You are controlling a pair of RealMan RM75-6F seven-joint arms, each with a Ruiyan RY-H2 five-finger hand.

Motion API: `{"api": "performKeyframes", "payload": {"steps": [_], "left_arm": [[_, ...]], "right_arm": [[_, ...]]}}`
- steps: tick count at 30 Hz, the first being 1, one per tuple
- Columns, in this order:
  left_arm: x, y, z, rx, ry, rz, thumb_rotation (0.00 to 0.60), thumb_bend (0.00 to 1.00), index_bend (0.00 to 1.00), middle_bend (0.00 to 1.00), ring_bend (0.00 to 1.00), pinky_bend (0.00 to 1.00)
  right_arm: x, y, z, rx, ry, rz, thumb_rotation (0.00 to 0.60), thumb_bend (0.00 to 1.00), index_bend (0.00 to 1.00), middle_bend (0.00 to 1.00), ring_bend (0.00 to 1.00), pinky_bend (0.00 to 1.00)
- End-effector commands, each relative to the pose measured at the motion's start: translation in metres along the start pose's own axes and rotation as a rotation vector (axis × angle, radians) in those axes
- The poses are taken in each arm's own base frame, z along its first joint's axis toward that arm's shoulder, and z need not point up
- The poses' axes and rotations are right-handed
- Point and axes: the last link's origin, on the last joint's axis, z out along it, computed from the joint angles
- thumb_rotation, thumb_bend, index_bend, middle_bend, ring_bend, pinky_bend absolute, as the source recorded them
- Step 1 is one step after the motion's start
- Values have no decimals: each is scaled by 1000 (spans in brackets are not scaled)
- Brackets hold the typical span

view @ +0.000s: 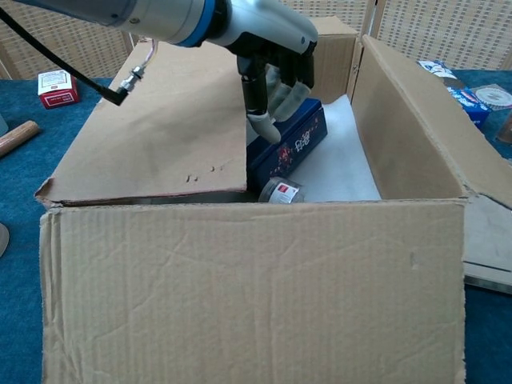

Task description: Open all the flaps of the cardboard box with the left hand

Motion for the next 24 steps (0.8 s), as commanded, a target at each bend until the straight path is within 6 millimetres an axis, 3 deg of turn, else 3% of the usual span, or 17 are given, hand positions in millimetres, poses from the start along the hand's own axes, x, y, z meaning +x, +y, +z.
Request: {"api": "performKeyframes", "payload": {"steps": [1,15,24], "left_arm": [[3,-6,-7,26,-17,30,600,266,583,655,545,513],[27,-32,-38,84,32,32,600,266,582,670,558,518],[49,-52,-75,129,85,37,600,266,580,669,559,517]], "right_arm": [[0,0,0,1,-1,-1,600,38,0,0,0,0],[-4,-3,0,4,-11,-12,600,39,0,0,0,0],[-4,-4,1,6,-15,-13,600,37,0,0,0,0]]}}
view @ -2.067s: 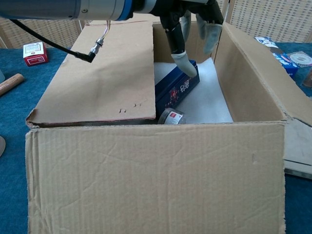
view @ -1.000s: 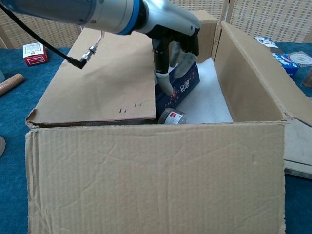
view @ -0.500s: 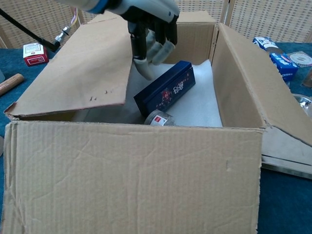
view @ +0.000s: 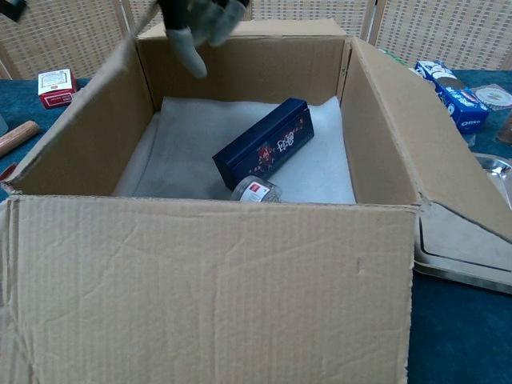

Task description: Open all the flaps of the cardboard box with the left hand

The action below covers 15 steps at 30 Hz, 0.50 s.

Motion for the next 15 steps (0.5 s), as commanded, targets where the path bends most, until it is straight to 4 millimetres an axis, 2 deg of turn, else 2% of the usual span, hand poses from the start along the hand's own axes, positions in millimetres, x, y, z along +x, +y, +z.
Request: {"api": "performKeyframes", "payload": {"steps": [1,15], "left_arm": [[8,-9,-16,15,22,5,600,266,580,669,559,517],[18,-49,-56,100,35,17,600,266,578,670,559,518]], "right_arm": [[0,0,0,0,-2,-1,600,38,0,0,0,0],[-3,-2,0,4,-7,-6,600,40,0,0,0,0]]}}
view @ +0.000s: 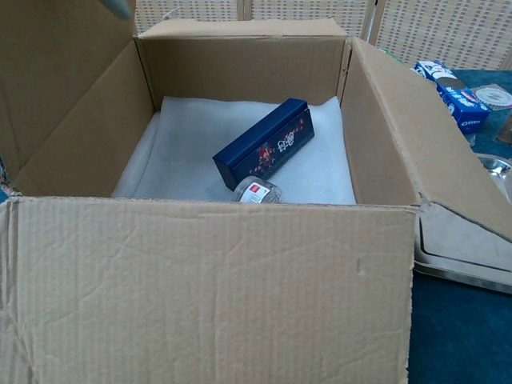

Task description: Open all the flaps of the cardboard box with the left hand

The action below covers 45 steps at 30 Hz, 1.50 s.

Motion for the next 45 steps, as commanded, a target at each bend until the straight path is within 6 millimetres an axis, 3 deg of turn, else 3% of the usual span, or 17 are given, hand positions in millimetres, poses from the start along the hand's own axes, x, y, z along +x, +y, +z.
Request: {"api": "performKeyframes", "payload": {"steps": [1,14,22,28,33,36,42,45], "left_arm": [[-1,-10,-8,20,-10,0,600,266,578,670,558,518],[-14,-47,-37,101,-53,13,600,266,576,675,558,518],[-51,-82,-58,175,-124,8,600,266,572,669,559,518],[-73,-92,-61,179,-158,-25,600,267,565,667,559,518],[-104,-99,-59,182,-215,-74,600,266,558,649,544,514],[-112,-104,-58,191,-188,-102,600,266,486,537,447,456],[-120,-123,-70,231,-26,-163,600,266,196,70,59,212],[-130,-135,-85,240,31,-186,600,266,43,0,0,96]], "right_arm": [[-1,0,0,0,-3,-1,600,38,0,0,0,0],[-2,-1,0,1,-6,-2,600,37,0,0,0,0],[-3,-4,-1,10,-13,-6,600,38,0,0,0,0],[-4,-5,-2,13,-16,-9,600,37,0,0,0,0],[-4,-4,-2,8,-14,-7,600,38,0,0,0,0],[-3,-3,-1,7,-14,-6,600,38,0,0,0,0],[-2,-2,-1,5,-6,-3,600,38,0,0,0,0],[-1,-2,-1,7,5,-5,600,30,0,0,0,0]]}}
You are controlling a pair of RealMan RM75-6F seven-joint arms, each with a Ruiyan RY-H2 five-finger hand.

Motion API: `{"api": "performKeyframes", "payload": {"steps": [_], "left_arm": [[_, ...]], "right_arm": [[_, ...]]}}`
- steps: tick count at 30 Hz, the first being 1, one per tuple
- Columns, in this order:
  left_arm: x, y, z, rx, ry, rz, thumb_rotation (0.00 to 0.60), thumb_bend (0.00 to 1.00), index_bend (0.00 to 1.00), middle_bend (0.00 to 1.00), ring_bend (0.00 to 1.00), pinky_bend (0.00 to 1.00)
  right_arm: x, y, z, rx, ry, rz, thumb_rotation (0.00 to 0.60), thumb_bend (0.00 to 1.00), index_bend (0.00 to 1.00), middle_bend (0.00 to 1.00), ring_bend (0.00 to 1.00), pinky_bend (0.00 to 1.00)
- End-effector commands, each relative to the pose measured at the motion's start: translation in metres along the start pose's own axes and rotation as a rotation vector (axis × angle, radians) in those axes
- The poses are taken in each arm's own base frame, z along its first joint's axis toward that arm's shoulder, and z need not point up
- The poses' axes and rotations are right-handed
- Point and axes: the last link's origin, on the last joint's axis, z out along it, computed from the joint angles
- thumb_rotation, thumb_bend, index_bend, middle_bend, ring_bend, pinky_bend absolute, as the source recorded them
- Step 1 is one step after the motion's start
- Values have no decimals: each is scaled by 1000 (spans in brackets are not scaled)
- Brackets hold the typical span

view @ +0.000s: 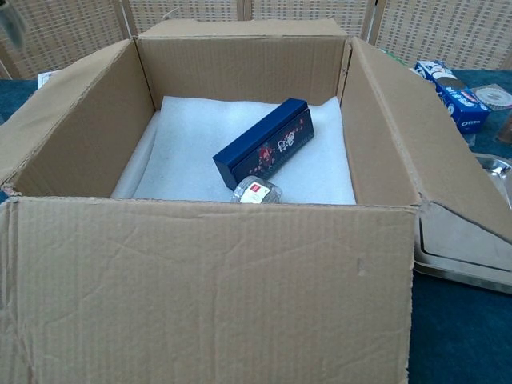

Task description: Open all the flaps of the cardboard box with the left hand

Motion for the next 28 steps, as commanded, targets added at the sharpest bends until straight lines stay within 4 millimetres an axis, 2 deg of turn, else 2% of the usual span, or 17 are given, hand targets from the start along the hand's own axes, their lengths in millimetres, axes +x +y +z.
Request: {"api": "performKeyframes", "payload": {"steps": [1,4,7,11,20,28], "left_arm": [[-14,-27,-17,21,107,-64,600,263,11,0,0,60],[-23,-43,-31,39,151,-97,600,246,0,0,0,10],[-44,-63,-54,79,189,-137,600,243,0,0,0,1],[-66,-72,-74,93,252,-200,600,242,0,0,0,0],[-112,-84,-118,155,373,-289,600,242,0,0,0,0],[-135,-71,-134,170,429,-367,600,242,0,0,0,32]], "right_arm": [[0,0,0,3,8,-1,600,19,0,0,0,0],[0,1,0,5,14,-8,600,0,0,0,0,0],[-1,1,1,2,18,-22,600,0,0,0,0,0],[-1,2,2,-6,29,-40,600,0,0,0,0,0],[-1,4,3,-19,51,-50,600,0,0,0,0,0],[-2,6,5,-40,53,-69,600,0,0,0,0,0]]}}
